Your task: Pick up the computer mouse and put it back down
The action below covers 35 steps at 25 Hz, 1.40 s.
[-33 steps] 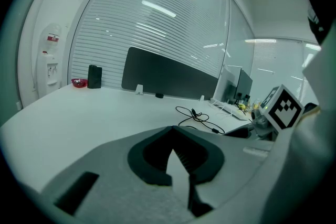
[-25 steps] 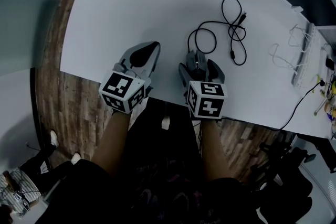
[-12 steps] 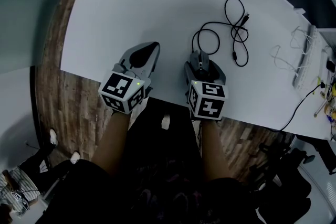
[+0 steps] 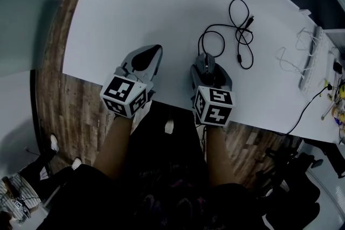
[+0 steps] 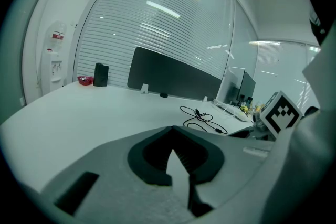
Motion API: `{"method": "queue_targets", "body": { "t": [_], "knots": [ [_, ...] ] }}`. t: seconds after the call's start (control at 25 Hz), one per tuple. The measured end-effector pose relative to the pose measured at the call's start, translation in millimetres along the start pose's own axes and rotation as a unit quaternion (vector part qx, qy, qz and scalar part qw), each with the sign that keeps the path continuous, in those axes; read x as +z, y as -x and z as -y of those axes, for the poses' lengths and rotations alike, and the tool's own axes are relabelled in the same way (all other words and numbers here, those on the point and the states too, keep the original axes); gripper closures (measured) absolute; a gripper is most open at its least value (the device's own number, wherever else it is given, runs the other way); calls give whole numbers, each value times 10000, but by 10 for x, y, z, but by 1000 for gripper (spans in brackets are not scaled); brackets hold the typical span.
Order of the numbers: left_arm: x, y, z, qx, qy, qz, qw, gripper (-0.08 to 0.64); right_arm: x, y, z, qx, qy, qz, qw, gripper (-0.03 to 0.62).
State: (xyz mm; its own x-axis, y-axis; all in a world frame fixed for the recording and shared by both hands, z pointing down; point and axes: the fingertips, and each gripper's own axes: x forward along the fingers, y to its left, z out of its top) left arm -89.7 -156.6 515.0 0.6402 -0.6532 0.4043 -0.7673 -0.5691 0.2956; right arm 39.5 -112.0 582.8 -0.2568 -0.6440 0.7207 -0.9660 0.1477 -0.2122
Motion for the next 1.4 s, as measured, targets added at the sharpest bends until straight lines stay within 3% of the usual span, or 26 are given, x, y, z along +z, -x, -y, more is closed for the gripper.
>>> {"method": "queue_targets", "body": {
  "t": [0.88,1.4],
  "knots": [
    [330,-49,212,-156,-187,312,9992,566,631,473,124,103,-147,1224,9923,279],
    [780,41,366,-169,-446,679,9965,566,1109,906,205,60,-153,1863,9824,281]
  ]
}}
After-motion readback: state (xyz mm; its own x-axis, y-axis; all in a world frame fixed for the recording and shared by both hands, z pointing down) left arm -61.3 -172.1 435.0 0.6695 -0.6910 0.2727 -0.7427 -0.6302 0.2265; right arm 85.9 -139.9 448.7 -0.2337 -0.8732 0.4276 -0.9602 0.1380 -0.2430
